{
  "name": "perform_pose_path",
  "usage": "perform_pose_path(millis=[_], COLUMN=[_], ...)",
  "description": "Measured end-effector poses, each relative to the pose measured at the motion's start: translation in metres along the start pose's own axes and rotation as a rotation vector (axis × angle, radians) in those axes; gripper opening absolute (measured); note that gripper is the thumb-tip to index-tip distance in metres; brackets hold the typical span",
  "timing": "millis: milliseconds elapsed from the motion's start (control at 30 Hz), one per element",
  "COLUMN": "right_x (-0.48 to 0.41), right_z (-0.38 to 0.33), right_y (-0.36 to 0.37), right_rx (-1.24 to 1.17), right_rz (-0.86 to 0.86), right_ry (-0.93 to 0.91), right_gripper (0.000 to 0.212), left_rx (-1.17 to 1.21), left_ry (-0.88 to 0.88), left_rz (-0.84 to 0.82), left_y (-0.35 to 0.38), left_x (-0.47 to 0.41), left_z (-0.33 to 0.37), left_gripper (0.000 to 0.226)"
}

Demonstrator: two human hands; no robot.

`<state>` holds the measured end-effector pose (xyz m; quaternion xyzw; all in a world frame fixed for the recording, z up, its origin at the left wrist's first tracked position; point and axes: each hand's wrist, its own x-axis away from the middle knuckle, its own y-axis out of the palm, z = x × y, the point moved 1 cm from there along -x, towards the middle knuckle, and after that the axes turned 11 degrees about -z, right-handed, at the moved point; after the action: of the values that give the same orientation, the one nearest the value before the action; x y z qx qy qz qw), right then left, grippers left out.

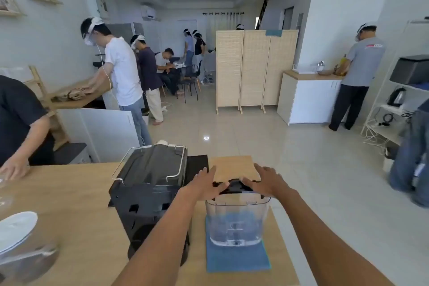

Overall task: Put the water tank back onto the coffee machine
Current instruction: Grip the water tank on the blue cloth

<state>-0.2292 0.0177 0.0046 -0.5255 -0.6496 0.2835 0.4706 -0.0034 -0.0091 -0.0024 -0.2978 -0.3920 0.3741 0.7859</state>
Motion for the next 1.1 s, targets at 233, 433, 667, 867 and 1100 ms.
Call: perform_pose_path(millis=[233, 433, 667, 867, 1100], right_x=[0.006, 0.002, -0.001, -0.002, -0.001], right_z=[0.009, 0.018, 0.02, 0.016, 0.014], right_y=[0.011, 0.014, 0.006, 0.001, 0.006], right_rx=[-0.28, -0.424, -0.432, -0.421, -0.382], right_rz=[0.018, -0.014, -0.063, -0.016, 0.117], right_ry=[-0.087, -0.133, -0.18, -0.255, -0.336], right_gripper=[0.109, 0.112, 0.108, 0.103, 0.087], left_rx=[0.446, 0.552, 0.594, 0.603, 0.52], left_ry=[-0.012, -0.011, 0.025, 0.063, 0.172], left_rz=[0.096, 0.158, 0.211, 0.313, 0.487], left_y=[0.015, 0.019, 0.022, 0.018, 0.018], left_x=[0.012, 0.007, 0.006, 0.008, 0.011], left_z=[0.007, 0.001, -0.005, -0.005, 0.006], left_gripper=[0.106, 0.114, 0.108, 0.099, 0.064])
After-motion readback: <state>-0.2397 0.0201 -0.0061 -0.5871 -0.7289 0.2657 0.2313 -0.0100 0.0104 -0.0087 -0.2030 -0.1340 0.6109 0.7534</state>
